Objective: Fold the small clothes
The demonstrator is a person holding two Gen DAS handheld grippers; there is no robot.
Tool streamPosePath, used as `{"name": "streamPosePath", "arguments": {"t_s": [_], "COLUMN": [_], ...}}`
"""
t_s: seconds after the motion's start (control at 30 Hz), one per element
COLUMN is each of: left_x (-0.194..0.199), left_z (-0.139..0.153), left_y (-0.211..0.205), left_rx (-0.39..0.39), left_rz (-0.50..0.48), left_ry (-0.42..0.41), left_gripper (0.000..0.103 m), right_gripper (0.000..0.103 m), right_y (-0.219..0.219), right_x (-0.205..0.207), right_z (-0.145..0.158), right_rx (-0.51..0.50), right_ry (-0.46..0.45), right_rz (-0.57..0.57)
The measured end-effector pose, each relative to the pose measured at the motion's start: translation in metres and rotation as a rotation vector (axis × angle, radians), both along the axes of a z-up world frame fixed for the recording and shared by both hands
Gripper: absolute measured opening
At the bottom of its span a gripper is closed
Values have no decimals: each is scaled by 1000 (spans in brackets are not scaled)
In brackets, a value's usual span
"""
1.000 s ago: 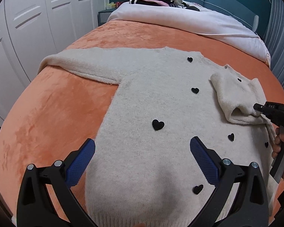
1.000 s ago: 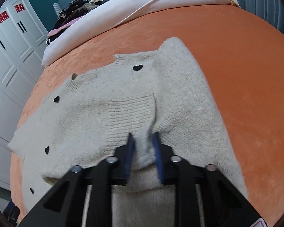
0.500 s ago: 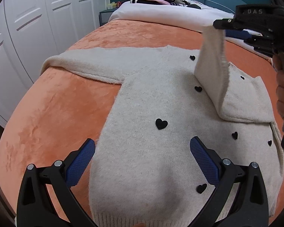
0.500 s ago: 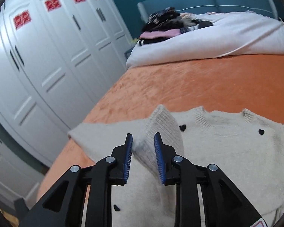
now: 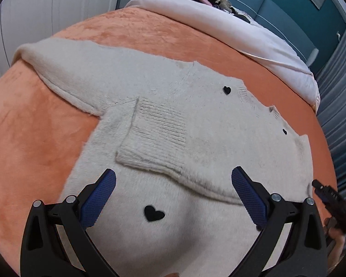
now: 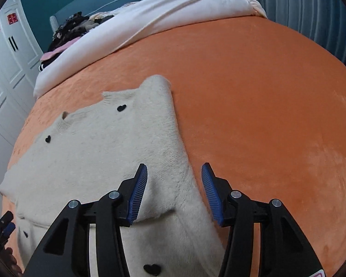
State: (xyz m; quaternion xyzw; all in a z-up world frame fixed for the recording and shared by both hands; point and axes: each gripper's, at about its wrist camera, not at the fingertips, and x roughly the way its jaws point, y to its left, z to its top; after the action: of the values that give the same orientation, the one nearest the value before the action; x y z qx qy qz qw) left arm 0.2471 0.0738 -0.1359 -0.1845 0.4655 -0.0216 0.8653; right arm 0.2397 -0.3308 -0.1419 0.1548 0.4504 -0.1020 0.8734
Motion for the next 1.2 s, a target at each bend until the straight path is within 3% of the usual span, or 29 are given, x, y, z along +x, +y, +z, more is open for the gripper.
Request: {"name": "streamPosePath", "arguments": {"t_s": [0.07, 0.1, 0.13, 0.17, 0.23, 0.3, 0.4, 0.5, 0.57, 0.6, 0.73, 0.83, 0.93, 1.1, 1.2], "left_x": [16, 21, 26, 31, 42, 53, 67, 65, 53, 46, 20, 11, 27, 71, 86], "left_z": [-12, -15, -14, -11, -2, 4, -5, -12, -6, -3, 10, 20, 22, -4, -18], "left_y": [-4, -7, -10, -14, -19, -25, -38, -39, -32, -29, -2, 49, 120, 238, 274], "left_rx": [-25, -18, -2, 13, -2, 6, 67, 76, 72, 75, 94, 37, -16, -134, -200], "left_rz": [12, 13, 7, -9, -53, -69, -86, -95, -87, -85, -78, 18, 170, 471, 575], "left_ry": [27, 31, 28, 17, -22, -46, -22, 7, -19, -32, -66, -95, -90, -29, -21], "left_gripper": [95, 91, 79, 66, 61, 61, 62, 65, 82, 85, 91, 97, 98, 98, 98], "right_gripper": [43, 20, 12, 11, 8, 4, 4, 6, 10, 10, 13, 14, 20, 26, 29], "right_y": [6, 6, 2, -6, -26, -41, -60, -64, -60, -52, -14, 13, 44, 84, 101], "right_x": [18, 22, 21, 15, -1, -8, 2, -17, -33, -43, -77, -104, -131, -157, -149], "right_z": [-14, -14, -7, 5, 27, 24, -33, -13, 5, 15, 27, 21, 10, -9, -7], "right_rx": [-1, -2, 16, 62, 126, 88, 60, 96, 108, 80, 27, 1, -13, 5, 25], "right_ry": [47, 43, 10, -49, -166, -181, 38, -51, -106, -132, -134, -96, -47, 24, 29], "right_rz": [51, 61, 55, 38, -15, -73, -109, -139, -133, -119, -43, 25, 92, 160, 185]}}
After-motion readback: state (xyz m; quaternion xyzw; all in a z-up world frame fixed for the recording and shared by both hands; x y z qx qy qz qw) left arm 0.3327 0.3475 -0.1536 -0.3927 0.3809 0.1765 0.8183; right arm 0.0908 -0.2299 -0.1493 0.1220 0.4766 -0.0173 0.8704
